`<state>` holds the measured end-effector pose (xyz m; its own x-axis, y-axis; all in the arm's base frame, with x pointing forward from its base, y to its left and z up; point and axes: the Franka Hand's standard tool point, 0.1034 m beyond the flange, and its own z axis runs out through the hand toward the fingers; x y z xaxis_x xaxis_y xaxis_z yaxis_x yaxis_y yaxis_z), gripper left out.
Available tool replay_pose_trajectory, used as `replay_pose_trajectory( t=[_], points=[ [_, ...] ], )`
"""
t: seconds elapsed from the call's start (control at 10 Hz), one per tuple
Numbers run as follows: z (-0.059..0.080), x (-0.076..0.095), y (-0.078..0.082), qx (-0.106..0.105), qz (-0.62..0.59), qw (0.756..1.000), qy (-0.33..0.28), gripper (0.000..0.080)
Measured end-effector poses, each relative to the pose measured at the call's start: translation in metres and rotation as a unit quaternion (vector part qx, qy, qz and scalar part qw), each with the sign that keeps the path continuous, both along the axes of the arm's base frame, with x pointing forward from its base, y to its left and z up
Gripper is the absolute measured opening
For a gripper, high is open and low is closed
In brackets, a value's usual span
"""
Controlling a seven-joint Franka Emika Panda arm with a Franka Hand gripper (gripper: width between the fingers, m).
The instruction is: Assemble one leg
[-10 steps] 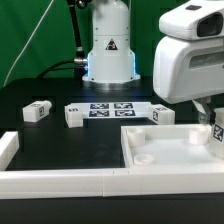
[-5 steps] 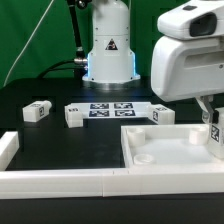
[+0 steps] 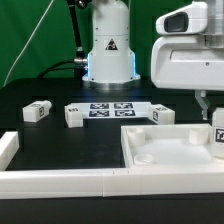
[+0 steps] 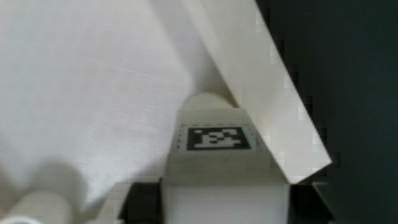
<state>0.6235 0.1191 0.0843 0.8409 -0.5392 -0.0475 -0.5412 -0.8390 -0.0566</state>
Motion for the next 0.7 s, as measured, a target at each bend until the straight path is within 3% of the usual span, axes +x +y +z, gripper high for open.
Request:
replay_pose_trajectory(
  t=[0.3, 0.4, 0.5, 0.6, 0.7],
  points=[
    [-0.0005, -0.0001, 0.0031, -0.008, -0.189, 0.982, 0.007, 0.0292],
    [-0.0004, 0.0004, 0.0021, 0.002, -0.213, 0.977, 0.012, 0.0292],
    [-0.0003, 0.0002, 0.0040, 0.005, -0.222, 0.975, 0.014, 0.0373],
    [-0.0005, 0.0000, 0.0050, 0.006, -0.208, 0.978, 0.013, 0.0373],
    [-0.0009, -0.0002, 0.0049, 0.006, -0.184, 0.983, 0.011, 0.0514]
  ],
)
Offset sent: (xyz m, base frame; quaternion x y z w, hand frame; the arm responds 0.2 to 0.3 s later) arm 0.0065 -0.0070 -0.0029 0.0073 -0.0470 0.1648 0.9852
